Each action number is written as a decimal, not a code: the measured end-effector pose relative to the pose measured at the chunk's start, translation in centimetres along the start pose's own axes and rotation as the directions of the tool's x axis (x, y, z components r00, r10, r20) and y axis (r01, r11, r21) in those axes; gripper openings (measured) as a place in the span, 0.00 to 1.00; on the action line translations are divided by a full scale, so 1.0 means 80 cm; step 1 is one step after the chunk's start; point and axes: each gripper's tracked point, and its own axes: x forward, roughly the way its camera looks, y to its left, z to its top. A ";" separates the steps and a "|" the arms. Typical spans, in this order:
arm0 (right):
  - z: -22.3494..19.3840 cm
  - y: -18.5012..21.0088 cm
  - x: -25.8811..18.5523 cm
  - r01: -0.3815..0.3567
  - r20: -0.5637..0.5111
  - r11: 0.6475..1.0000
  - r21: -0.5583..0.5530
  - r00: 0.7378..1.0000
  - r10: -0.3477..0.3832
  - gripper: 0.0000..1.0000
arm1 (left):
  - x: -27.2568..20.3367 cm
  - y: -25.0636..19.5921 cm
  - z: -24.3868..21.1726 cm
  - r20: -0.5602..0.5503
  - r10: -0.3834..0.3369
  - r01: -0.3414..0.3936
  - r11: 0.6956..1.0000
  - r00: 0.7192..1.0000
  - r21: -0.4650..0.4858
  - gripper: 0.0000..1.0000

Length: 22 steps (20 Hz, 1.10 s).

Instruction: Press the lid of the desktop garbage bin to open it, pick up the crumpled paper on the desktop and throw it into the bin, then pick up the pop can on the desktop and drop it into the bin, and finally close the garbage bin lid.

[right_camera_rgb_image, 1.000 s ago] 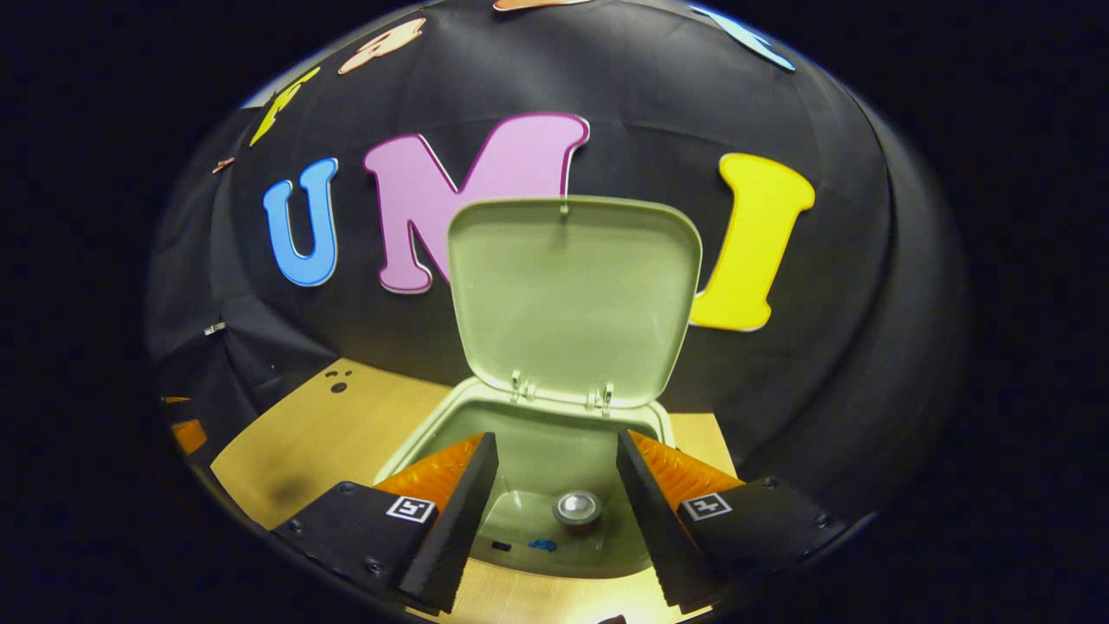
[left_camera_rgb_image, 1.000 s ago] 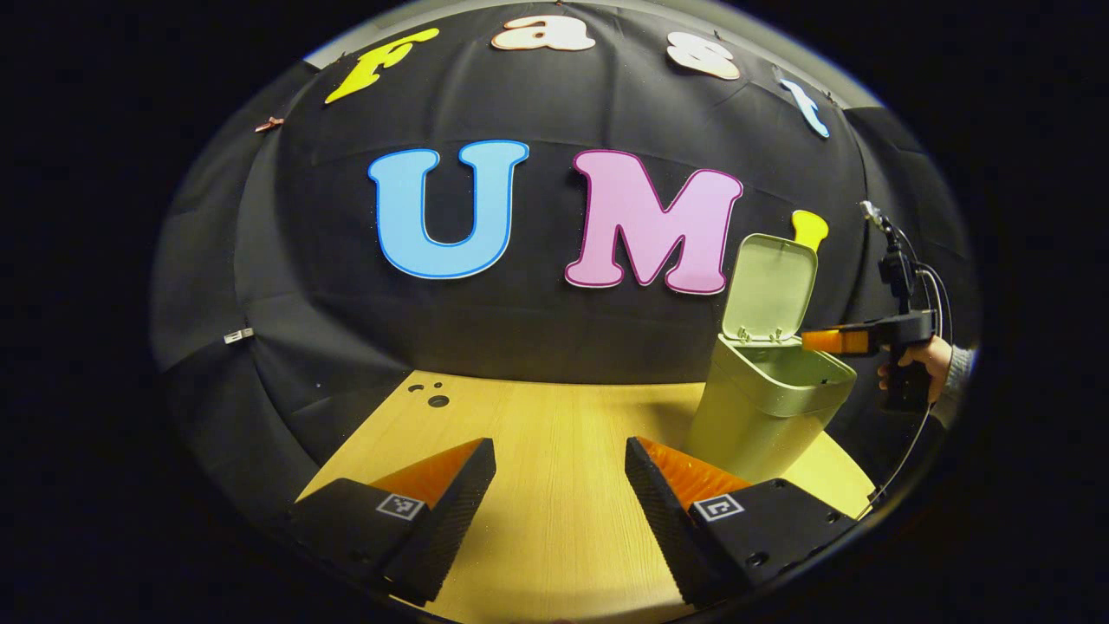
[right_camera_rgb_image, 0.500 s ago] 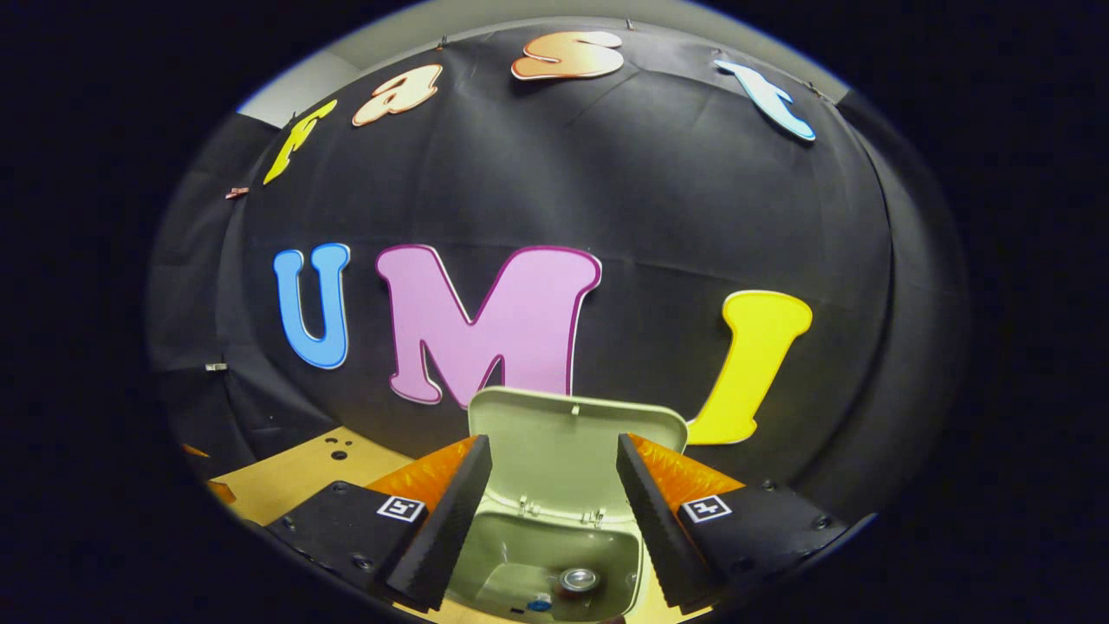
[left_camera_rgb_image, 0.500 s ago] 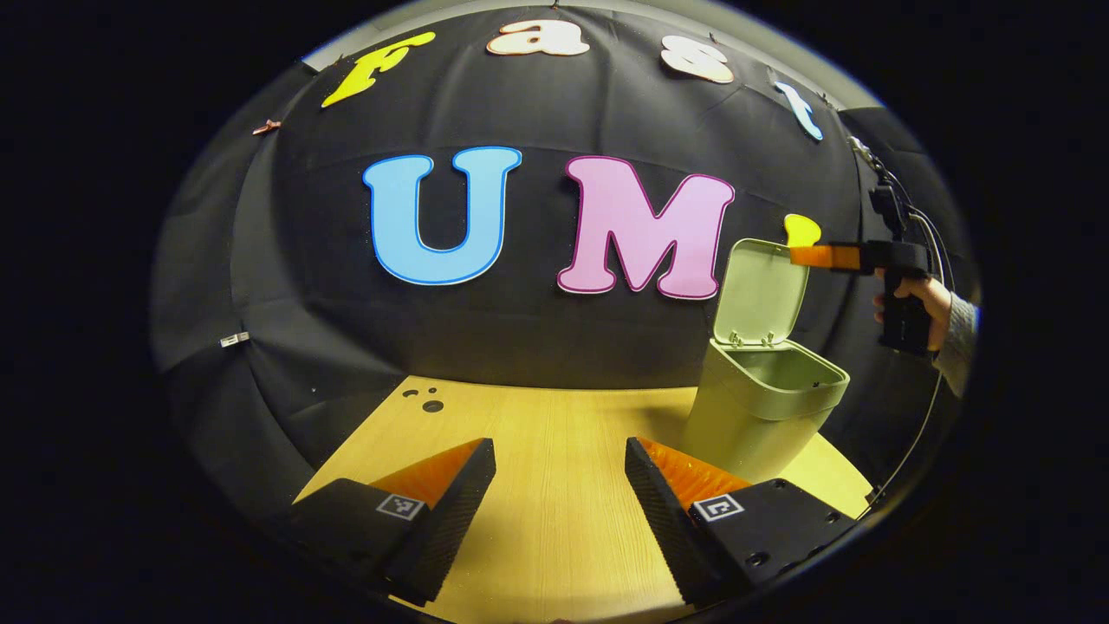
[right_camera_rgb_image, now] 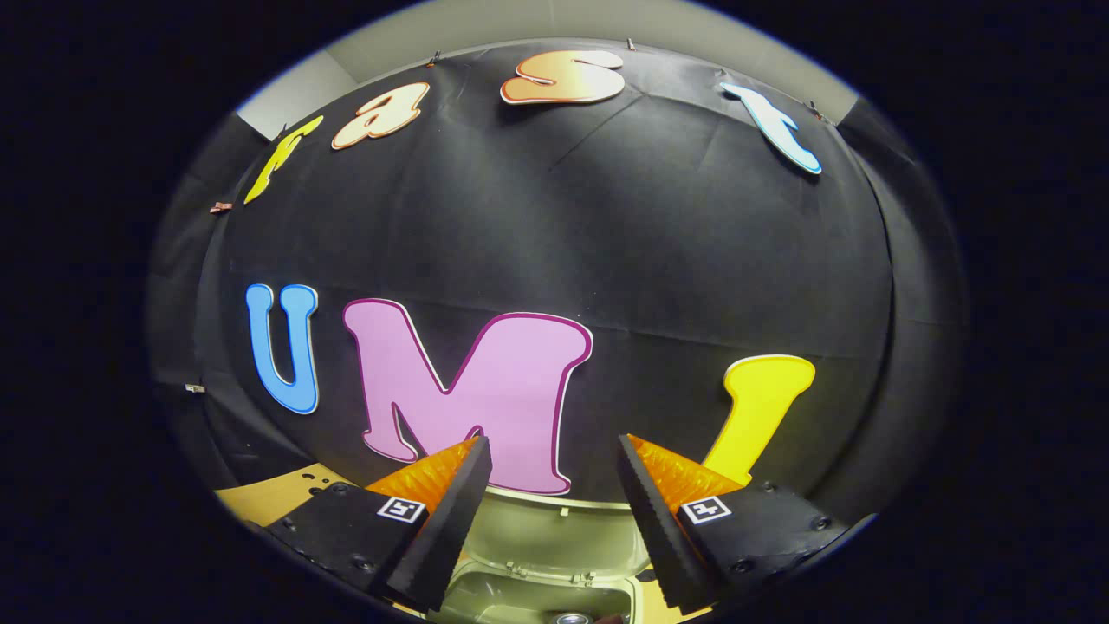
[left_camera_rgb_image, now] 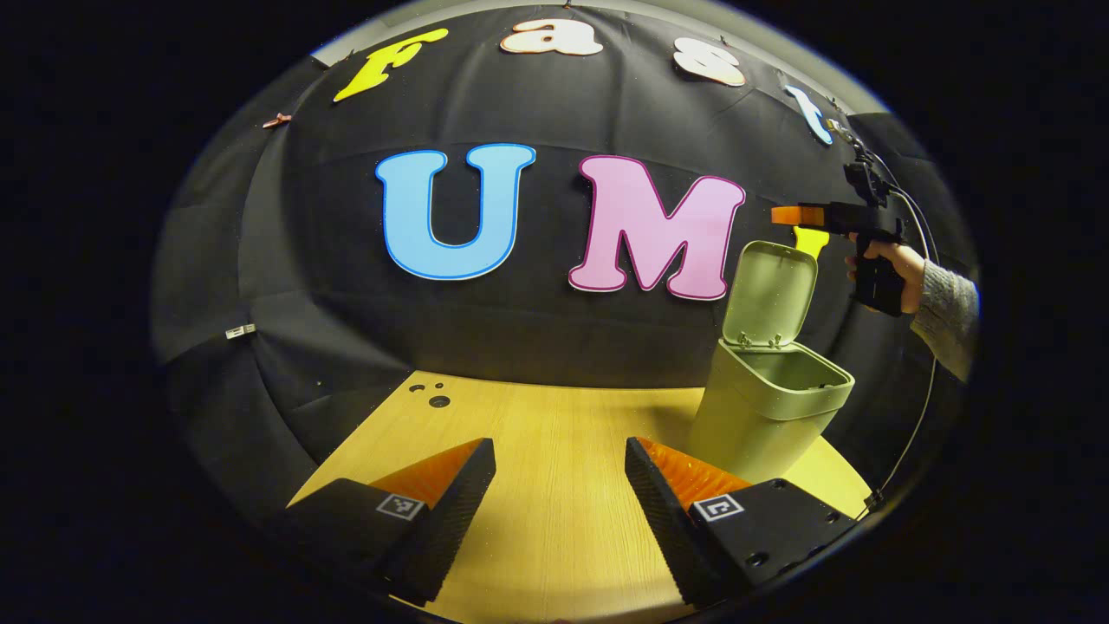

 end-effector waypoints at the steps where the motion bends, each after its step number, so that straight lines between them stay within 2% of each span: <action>1: -0.004 0.003 0.008 -0.002 -0.003 1.000 -0.001 1.000 0.002 0.91 | -0.001 0.000 0.000 0.000 0.001 -0.001 1.000 1.000 -0.001 0.97; 5: -0.023 0.006 0.035 0.003 -0.028 1.000 -0.026 1.000 -0.003 0.91 | 0.001 0.003 -0.003 -0.006 0.004 -0.004 1.000 1.000 0.004 0.97; 12: -0.050 0.000 0.065 0.016 -0.096 1.000 0.011 0.995 -0.015 0.91 | 0.021 -0.002 -0.010 -0.040 -0.015 0.016 1.000 0.999 0.013 0.96; 16: -0.059 0.006 0.051 -0.014 -0.128 1.000 0.020 0.992 0.016 0.91 | 0.035 -0.011 -0.010 -0.052 -0.039 0.040 0.999 0.998 0.018 0.96; 22: -0.080 0.019 -0.005 -0.051 -0.191 0.996 0.072 0.979 0.064 0.92 | 0.044 -0.026 -0.008 -0.052 -0.074 0.075 0.997 0.996 0.034 0.96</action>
